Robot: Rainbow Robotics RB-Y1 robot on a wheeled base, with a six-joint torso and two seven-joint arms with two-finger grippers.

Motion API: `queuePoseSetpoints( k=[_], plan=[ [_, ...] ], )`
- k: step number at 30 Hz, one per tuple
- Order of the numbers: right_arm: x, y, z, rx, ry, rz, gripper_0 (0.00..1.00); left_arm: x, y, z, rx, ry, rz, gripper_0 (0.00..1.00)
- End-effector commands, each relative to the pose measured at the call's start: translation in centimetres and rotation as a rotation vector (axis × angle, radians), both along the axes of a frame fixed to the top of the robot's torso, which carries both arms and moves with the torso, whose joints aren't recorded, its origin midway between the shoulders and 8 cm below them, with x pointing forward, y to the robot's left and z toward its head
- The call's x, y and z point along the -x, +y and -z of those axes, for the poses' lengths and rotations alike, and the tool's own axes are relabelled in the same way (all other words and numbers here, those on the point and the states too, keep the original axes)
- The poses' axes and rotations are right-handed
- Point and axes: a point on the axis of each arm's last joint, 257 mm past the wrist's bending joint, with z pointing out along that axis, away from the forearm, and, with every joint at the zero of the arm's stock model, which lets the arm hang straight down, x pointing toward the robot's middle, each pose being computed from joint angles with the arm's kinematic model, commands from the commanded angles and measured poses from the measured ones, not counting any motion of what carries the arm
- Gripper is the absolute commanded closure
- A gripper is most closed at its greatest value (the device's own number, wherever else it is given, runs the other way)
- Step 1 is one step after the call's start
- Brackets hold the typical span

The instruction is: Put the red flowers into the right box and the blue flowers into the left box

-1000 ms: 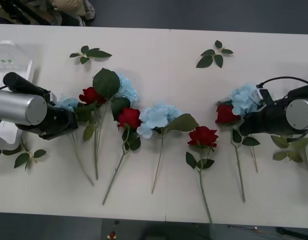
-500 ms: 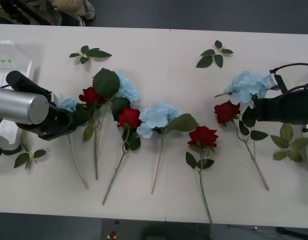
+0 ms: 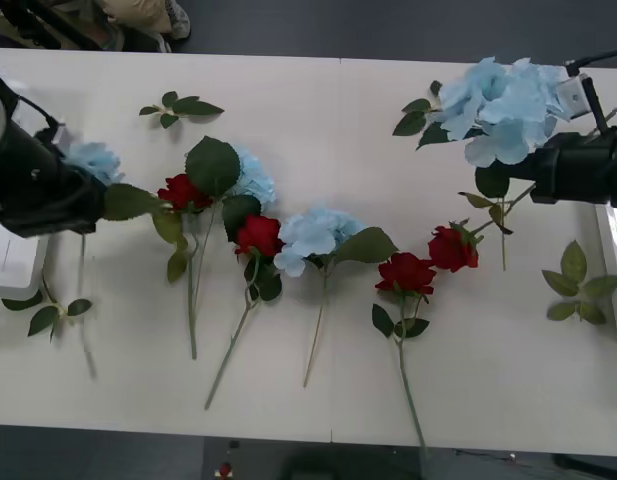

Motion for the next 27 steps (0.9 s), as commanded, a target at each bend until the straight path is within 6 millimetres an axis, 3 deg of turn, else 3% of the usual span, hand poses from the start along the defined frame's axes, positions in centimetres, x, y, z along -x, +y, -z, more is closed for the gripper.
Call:
queuePoseSetpoints(
  k=[1,3,6,9,11,12,13,15,16,21,27],
  plan=[
    [1.1,4.4,-2.1,-0.041,-0.143,-0.139,1.00,-0.1,5.4,-7.2,-0.212,-0.053,0.172,1.00],
    [1.4,5.9,-1.7,-0.057,-0.163,-0.171,1.00,0.2,8.1,-8.8,-0.288,-0.040,0.234,1.00],
    [0.9,6.6,-1.0,-0.043,-0.182,-0.162,1.00,0.3,11.8,-10.0,-0.370,-0.019,0.261,1.00],
    [0.8,7.2,-0.4,-0.036,-0.178,-0.163,1.00,-0.6,18.1,-10.9,-0.540,-0.002,0.314,1.00],
    [0.8,7.3,-0.2,-0.027,-0.177,-0.169,0.98,-1.1,21.0,-11.0,-0.613,0.006,0.330,1.00],
    [0.9,7.1,-0.2,-0.023,-0.176,-0.167,0.58,-1.5,23.6,-11.0,-0.656,0.010,0.314,1.00],
    [0.8,7.0,-0.2,-0.020,-0.178,-0.167,0.32,-1.7,24.8,-10.8,-0.673,0.011,0.312,1.00],
    [0.8,6.5,-0.1,-0.011,-0.175,-0.162,0.08,-2.5,27.5,-10.5,-0.706,-0.013,0.307,1.00],
    [0.8,6.4,-0.1,-0.009,-0.172,-0.160,0.02,-2.9,28.5,-10.3,-0.721,-0.024,0.304,1.00],
    [0.6,5.0,0.2,0.002,-0.168,-0.130,0.00,-4.7,32.2,-8.5,-0.789,-0.077,0.315,1.00],
    [0.1,2.4,0.8,0.015,-0.143,-0.088,0.00,-5.2,33.4,-5.4,-0.802,-0.077,0.313,1.00]
  ],
)
